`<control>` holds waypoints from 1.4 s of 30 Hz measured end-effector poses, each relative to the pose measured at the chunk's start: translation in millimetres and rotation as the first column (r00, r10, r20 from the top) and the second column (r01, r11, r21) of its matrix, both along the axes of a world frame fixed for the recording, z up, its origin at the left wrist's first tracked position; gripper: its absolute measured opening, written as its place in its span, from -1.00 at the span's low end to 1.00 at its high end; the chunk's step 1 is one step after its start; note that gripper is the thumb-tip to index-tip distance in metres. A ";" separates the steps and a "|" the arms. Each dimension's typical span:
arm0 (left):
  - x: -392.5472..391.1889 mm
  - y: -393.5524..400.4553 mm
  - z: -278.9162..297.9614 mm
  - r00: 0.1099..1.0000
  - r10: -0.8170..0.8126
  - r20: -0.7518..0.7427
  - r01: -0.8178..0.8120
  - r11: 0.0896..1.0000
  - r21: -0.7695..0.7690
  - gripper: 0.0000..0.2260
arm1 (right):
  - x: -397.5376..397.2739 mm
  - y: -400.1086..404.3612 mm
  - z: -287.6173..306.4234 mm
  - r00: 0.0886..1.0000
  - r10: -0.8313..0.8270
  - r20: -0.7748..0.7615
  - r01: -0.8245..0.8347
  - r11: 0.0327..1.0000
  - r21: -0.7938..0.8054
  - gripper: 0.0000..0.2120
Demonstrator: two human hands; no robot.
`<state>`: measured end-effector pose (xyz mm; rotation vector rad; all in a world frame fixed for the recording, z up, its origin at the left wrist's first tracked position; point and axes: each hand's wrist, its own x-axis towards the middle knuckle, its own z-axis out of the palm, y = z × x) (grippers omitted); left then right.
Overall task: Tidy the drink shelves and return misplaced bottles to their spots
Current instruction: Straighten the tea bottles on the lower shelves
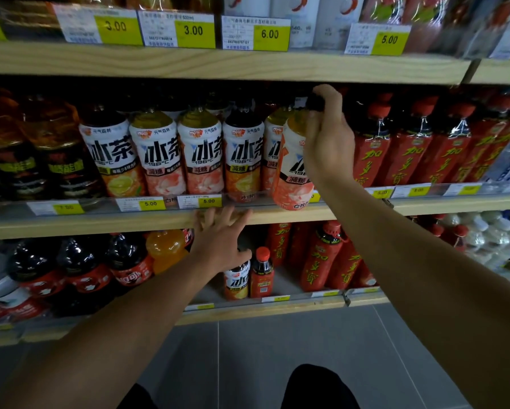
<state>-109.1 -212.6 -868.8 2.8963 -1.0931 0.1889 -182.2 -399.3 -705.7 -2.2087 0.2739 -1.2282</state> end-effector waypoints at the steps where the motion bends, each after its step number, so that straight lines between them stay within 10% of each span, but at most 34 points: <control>1: 0.4 0.1 -0.8 1.000 0.001 -0.001 -0.001 1.000 0.003 -0.17 | -0.4 1.2 -4.6 1.000 0.019 0.009 -0.019 1.000 0.006 -0.60; 8: -0.3 0.1 -1.6 1.000 0.017 -0.010 -0.017 0.999 0.029 -0.16 | 3.3 -0.7 -14.8 0.996 0.035 0.083 -0.034 0.999 -0.012 -0.16; 15: -0.5 0.9 -0.6 1.000 0.019 -0.002 -0.019 0.999 0.028 -0.15 | 3.0 9.7 -36.8 1.000 -0.015 0.028 0.009 0.978 0.208 -0.09; 42: 0.9 -1.7 -7.3 0.999 0.035 0.009 -0.035 0.999 -0.009 -0.11 | 42.2 3.4 -39.2 1.000 -0.005 0.005 0.003 0.967 0.255 -0.06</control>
